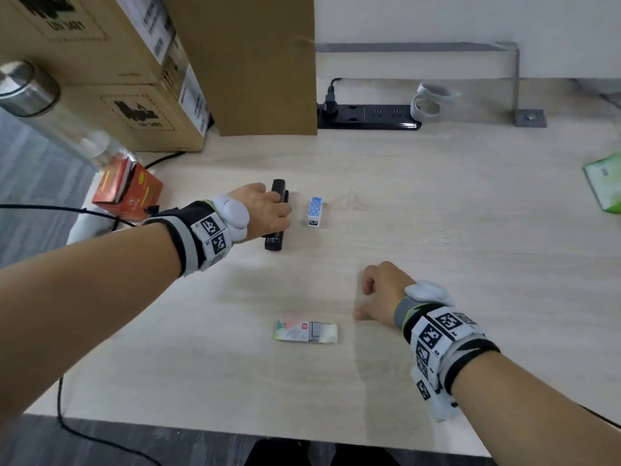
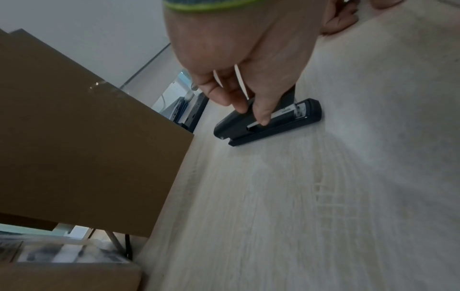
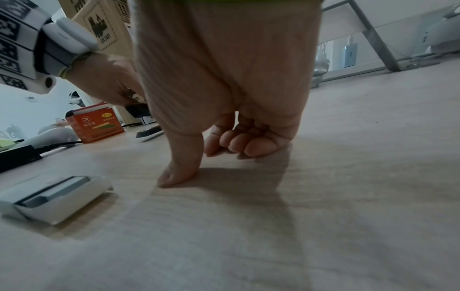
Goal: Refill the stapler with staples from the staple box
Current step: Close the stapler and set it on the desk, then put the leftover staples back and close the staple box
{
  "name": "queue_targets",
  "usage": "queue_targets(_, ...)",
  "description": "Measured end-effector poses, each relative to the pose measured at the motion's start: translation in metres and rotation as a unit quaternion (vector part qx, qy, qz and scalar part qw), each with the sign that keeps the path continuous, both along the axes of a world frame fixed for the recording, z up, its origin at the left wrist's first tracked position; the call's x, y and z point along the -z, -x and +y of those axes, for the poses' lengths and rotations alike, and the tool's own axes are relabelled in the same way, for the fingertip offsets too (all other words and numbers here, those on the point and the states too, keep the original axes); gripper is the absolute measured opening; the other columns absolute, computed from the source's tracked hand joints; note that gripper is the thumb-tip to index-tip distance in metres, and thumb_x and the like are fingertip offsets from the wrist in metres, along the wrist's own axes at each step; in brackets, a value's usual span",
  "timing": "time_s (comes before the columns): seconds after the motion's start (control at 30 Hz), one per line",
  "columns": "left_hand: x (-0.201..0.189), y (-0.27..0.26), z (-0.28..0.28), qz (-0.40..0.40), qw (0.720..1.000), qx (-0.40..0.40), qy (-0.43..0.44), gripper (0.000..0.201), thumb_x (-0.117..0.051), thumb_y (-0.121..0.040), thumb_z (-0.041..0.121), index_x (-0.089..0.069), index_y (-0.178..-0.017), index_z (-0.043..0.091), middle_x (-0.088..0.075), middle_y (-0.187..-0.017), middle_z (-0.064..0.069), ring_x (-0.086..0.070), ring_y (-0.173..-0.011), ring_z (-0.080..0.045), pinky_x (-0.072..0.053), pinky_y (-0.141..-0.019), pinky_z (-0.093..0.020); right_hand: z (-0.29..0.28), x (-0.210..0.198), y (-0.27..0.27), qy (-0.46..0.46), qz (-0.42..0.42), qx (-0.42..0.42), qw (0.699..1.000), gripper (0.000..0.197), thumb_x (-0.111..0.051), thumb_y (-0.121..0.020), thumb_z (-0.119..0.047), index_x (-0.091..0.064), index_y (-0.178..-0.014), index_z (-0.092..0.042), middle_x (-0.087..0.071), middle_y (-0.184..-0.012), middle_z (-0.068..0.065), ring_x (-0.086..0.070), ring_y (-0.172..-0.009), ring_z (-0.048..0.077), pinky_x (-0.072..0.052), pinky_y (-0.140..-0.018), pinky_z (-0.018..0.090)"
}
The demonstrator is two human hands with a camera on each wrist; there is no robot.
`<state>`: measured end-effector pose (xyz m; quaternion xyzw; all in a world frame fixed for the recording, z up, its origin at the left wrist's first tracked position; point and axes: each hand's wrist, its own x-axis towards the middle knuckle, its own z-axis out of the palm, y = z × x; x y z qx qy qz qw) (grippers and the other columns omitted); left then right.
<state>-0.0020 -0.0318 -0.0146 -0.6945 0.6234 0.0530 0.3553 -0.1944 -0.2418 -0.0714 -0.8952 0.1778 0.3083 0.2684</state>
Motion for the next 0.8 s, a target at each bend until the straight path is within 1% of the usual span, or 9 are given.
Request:
queue_targets(0.17, 0.004, -0.015, 0.006, 0.006, 0.999, 0.020, 0.031, 0.026, -0.068, -0.056, 0.000, -0.057, -0.071, 0.018, -0.063, -0.076, 0.003, -0.056, -0.063, -0.022, -0.043, -0.050, -0.027, 0.000, 0.000, -0.001, -0.007, -0.003, 0.022, 1.000, 0.044, -0.086, -0.047, -0.037, -0.050, -0.069, -0.025, -0.052, -0.084, -0.005, -0.053, -0.064, 0.017, -0.049, -0.060, 0.033)
queue_targets(0.23, 0.004, -0.016, 0.008, 0.015, 0.999, 0.018, 0.032, 0.027, -0.070, -0.058, -0.001, -0.055, -0.073, 0.017, -0.063, -0.077, 0.003, -0.056, -0.067, -0.022, -0.043, -0.050, -0.028, 0.001, -0.002, -0.002, -0.009, -0.005, 0.026, 1.000, 0.044, -0.086, -0.046, -0.037, -0.049, -0.067, -0.025, -0.052, -0.083, -0.006, -0.052, -0.063, 0.017, -0.047, -0.058, 0.032)
queue_targets(0.3, -0.003, -0.014, 0.005, 0.027, 0.999, -0.006, 0.028, 0.028, -0.067, -0.069, 0.004, -0.056, -0.090, 0.018, -0.063, -0.099, 0.002, -0.058, -0.085, -0.023, -0.045, -0.062, -0.032, 0.001, -0.003, -0.002, -0.012, -0.003, 0.031, 0.999, 0.044, -0.086, -0.045, -0.035, -0.048, -0.065, -0.025, -0.052, -0.082, -0.006, -0.051, -0.061, 0.017, -0.047, -0.056, 0.032)
queue_targets(0.37, -0.007, -0.017, 0.000, 0.034, 0.998, -0.049, 0.036, 0.037, -0.054, -0.082, 0.008, -0.047, -0.115, 0.023, -0.048, -0.130, 0.000, -0.049, -0.111, -0.024, -0.042, -0.080, -0.035, 0.001, -0.005, -0.003, -0.017, 0.001, 0.033, 0.999, 0.044, -0.086, -0.046, -0.034, -0.047, -0.064, -0.025, -0.053, -0.080, -0.005, -0.048, -0.058, 0.016, -0.043, -0.052, 0.028)
queue_targets(0.43, -0.015, -0.021, -0.012, 0.042, 0.996, -0.076, 0.027, 0.049, -0.051, -0.084, 0.008, -0.036, -0.127, 0.026, -0.036, -0.140, 0.000, -0.041, -0.120, -0.025, -0.039, -0.090, -0.036, 0.000, -0.006, -0.003, -0.018, 0.007, 0.034, 0.999, 0.044, -0.086, -0.047, -0.034, -0.046, -0.064, -0.024, -0.053, -0.078, -0.005, -0.046, -0.055, 0.015, -0.039, -0.049, 0.026)
queue_targets(0.53, -0.017, -0.021, -0.042, 0.082, 0.990, -0.100, 0.054, 0.055, -0.050, -0.084, 0.008, -0.031, -0.133, 0.026, -0.033, -0.142, -0.003, -0.039, -0.120, -0.026, -0.039, -0.096, -0.038, -0.001, -0.005, -0.003, -0.018, 0.008, 0.033, 0.999, 0.044, -0.085, -0.046, -0.034, -0.046, -0.064, -0.024, -0.053, -0.077, -0.005, -0.046, -0.054, 0.015, -0.039, -0.049, 0.025)
queue_targets(0.6, -0.011, -0.014, -0.060, 0.105, 0.987, -0.116, 0.026, 0.057, -0.048, -0.086, 0.008, -0.028, -0.136, 0.025, -0.028, -0.145, -0.005, -0.037, -0.123, -0.028, -0.038, -0.098, -0.040, 0.000, -0.005, -0.001, -0.025, 0.002, 0.036, 0.999, 0.044, -0.085, -0.046, -0.032, -0.045, -0.063, -0.024, -0.052, -0.075, -0.005, -0.044, -0.054, 0.016, -0.041, -0.050, 0.027)
queue_targets(0.7, 0.002, -0.002, -0.076, 0.107, 0.988, -0.114, -0.009, 0.045, -0.042, -0.091, 0.009, -0.032, -0.134, 0.019, -0.028, -0.145, -0.008, -0.038, -0.122, -0.029, -0.039, -0.097, -0.041, -0.001, -0.003, -0.001, -0.024, 0.000, 0.039, 0.999, 0.045, -0.086, -0.046, -0.035, -0.047, -0.065, -0.023, -0.053, -0.079, -0.004, -0.047, -0.056, 0.018, -0.048, -0.056, 0.033)
queue_targets(0.8, 0.008, 0.006, -0.083, 0.108, 0.986, -0.125, -0.028, 0.036, -0.042, -0.091, 0.006, -0.039, -0.127, 0.012, -0.038, -0.135, -0.010, -0.041, -0.116, -0.031, -0.040, -0.092, -0.040, -0.001, 0.001, 0.001, -0.019, -0.013, 0.039, 0.999, 0.046, -0.087, -0.044, -0.037, -0.049, -0.065, -0.023, -0.053, -0.082, -0.004, -0.053, -0.062, 0.020, -0.050, -0.060, 0.033)
